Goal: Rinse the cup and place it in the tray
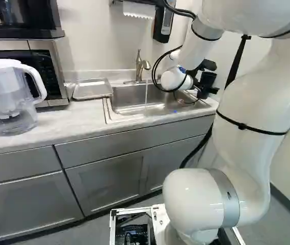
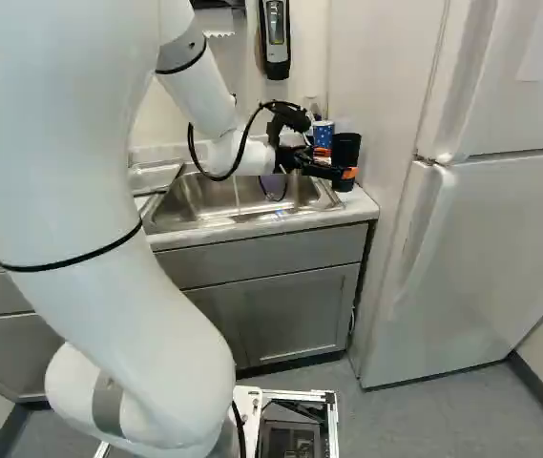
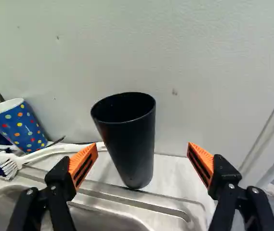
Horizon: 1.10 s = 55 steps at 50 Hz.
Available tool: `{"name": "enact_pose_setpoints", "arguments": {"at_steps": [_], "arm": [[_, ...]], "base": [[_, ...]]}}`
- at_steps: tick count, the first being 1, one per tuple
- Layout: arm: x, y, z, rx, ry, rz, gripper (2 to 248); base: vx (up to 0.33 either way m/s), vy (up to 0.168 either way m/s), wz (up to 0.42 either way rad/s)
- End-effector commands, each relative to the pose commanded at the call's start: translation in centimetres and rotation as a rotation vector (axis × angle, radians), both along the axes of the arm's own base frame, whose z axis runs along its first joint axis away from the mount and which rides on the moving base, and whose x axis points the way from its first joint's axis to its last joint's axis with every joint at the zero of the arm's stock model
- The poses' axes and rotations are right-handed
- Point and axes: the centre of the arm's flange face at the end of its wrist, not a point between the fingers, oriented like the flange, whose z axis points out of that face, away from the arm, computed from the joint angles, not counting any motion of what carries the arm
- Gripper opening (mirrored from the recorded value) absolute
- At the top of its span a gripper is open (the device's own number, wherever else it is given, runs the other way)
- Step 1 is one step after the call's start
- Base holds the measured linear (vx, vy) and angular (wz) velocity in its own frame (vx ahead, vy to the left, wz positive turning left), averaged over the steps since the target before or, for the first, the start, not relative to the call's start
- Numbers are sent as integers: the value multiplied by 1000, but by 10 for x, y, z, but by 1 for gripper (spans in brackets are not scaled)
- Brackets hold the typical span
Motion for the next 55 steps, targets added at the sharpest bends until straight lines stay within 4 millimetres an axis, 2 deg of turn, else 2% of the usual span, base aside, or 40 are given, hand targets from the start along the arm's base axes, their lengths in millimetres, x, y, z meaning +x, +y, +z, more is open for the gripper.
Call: {"name": "enact_pose_setpoints", "arguments": {"at_steps": [36,55], "arm": [[33,-3,0,-11,-21,-38,247],[35,-4,0,-11,-22,-41,247]], "base": [[0,0,0],[0,0,0]]}}
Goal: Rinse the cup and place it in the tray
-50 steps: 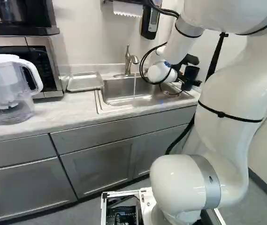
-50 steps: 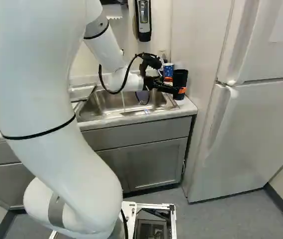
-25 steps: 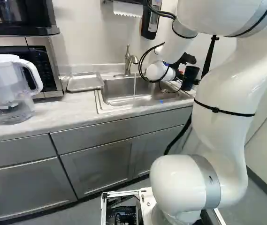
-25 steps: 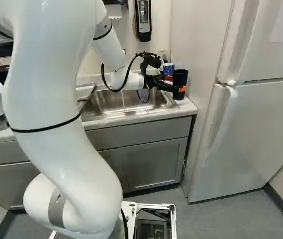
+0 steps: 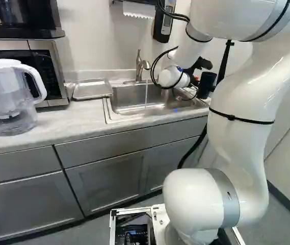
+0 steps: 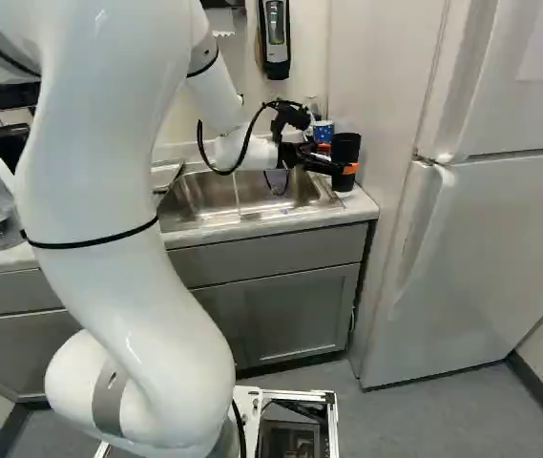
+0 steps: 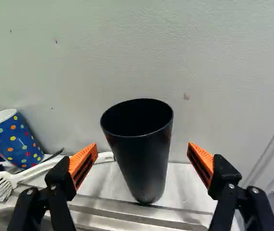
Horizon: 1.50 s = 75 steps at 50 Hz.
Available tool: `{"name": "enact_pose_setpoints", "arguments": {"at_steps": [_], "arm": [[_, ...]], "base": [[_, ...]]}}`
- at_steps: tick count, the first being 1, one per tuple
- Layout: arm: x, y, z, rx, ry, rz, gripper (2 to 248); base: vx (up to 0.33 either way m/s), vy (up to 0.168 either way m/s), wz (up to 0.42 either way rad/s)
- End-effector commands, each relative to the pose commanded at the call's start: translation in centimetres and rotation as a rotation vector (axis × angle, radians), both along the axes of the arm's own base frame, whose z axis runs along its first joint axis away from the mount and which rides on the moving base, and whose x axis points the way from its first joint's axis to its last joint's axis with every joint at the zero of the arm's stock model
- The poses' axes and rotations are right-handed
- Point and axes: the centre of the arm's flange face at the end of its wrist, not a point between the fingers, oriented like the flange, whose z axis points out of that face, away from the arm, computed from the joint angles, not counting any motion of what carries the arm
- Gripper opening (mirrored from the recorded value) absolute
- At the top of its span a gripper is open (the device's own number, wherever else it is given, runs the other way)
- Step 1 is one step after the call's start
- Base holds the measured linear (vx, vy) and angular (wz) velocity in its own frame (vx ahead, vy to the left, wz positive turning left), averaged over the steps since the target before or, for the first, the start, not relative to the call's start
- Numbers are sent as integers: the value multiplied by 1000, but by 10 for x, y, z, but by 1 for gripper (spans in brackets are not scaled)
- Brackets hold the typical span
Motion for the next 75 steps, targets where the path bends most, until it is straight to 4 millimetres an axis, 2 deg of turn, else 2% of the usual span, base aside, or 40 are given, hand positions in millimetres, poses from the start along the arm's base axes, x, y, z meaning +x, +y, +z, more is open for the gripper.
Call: {"name": "enact_pose_setpoints", "arguments": {"at_steps": [6,7,11,12,16,17,22,23,41,75], "arm": [[0,0,0,0,0,0,247],[0,0,0,0,0,0,228],[0,0,0,0,0,0,228],[0,0,0,0,0,0,190],[0,0,0,0,0,0,190],[0,0,0,0,0,0,151],[0,0,0,0,0,0,151],[0,0,0,0,0,0,124],[0,0,2,0,-4,0,121],[-2,0,45,-14,-89,11,121]], "base": [[0,0,0],[0,0,0],[0,0,0],[0,0,0],[0,0,0],[0,0,0],[0,0,0],[0,0,0],[0,0,0],[0,0,0]]}}
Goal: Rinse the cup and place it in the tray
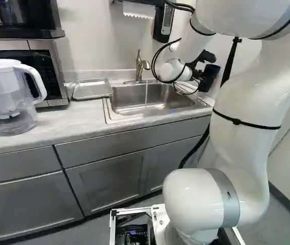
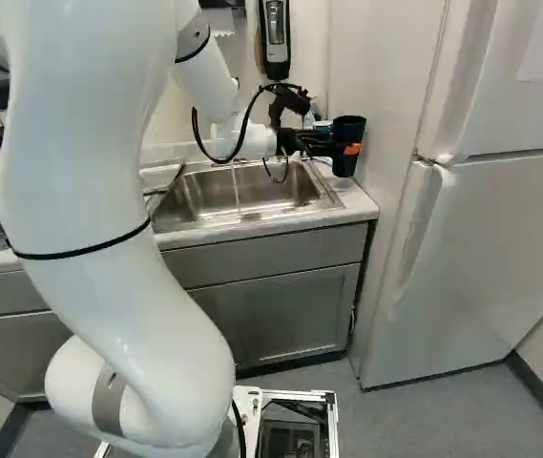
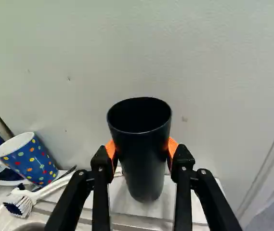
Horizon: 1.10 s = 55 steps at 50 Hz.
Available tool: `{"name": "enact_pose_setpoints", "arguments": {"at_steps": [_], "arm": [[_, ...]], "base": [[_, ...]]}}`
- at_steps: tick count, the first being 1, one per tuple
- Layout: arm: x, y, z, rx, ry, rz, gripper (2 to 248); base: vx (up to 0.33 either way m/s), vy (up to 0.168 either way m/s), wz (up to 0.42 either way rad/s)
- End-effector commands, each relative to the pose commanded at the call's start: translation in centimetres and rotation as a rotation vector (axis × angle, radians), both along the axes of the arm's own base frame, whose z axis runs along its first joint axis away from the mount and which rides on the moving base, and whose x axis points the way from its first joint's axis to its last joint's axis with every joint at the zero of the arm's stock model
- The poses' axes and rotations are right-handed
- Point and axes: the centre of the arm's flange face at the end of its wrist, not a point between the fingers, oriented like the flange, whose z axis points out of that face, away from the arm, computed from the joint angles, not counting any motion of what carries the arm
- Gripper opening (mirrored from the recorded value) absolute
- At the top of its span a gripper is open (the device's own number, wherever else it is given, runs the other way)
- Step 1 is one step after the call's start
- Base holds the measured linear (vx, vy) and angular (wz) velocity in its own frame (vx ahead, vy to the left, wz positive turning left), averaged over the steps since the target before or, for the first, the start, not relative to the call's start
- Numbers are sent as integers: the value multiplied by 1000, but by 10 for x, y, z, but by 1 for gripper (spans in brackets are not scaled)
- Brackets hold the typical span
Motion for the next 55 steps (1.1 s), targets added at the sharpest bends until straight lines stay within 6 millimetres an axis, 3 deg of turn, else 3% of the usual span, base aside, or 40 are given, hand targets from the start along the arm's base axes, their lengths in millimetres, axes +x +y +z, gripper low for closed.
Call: {"name": "enact_pose_setpoints", "arguments": {"at_steps": [55], "arm": [[36,14,67,-29,-70,266,121]], "base": [[0,0,0]]}}
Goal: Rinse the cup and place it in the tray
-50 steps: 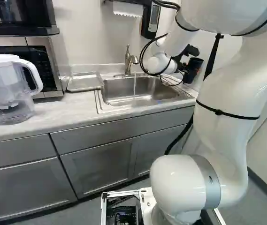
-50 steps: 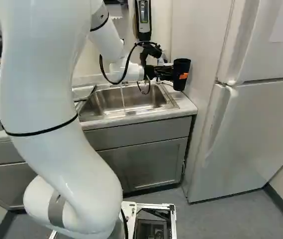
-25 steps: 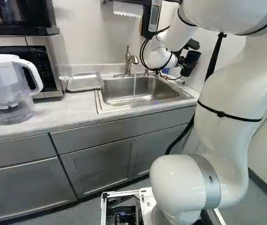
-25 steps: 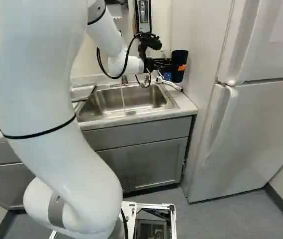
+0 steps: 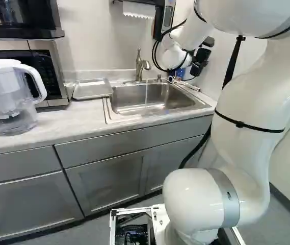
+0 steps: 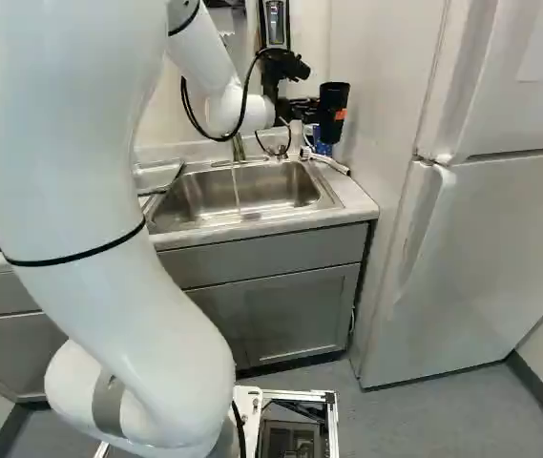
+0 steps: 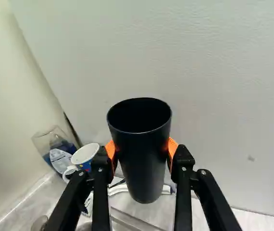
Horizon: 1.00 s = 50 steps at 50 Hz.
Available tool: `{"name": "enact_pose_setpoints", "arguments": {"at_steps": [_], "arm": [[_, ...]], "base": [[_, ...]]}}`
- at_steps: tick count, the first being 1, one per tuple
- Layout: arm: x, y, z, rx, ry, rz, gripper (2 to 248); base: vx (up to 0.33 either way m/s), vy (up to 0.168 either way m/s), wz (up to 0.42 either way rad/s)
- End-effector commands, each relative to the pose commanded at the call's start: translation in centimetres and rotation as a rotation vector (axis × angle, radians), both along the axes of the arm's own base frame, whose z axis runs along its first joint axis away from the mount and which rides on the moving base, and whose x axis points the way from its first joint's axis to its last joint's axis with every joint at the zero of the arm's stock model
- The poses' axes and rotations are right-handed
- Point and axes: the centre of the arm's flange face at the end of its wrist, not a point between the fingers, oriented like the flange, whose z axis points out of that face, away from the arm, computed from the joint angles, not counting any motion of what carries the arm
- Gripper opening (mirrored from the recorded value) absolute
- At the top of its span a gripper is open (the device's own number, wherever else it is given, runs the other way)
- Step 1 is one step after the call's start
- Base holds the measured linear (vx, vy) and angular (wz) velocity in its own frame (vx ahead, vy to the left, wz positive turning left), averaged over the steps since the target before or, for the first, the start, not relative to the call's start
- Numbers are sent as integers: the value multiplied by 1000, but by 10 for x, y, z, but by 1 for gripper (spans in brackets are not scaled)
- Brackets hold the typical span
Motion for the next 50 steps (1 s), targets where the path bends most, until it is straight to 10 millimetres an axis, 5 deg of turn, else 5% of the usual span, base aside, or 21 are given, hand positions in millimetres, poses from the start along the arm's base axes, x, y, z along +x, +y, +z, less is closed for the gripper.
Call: {"name": "enact_pose_setpoints", "arguments": {"at_steps": [17,50], "arm": [[7,8,19,9,-25,108,121],[17,11,19,172,-184,240,121]], "base": [[0,0,0],[0,0,0]]}}
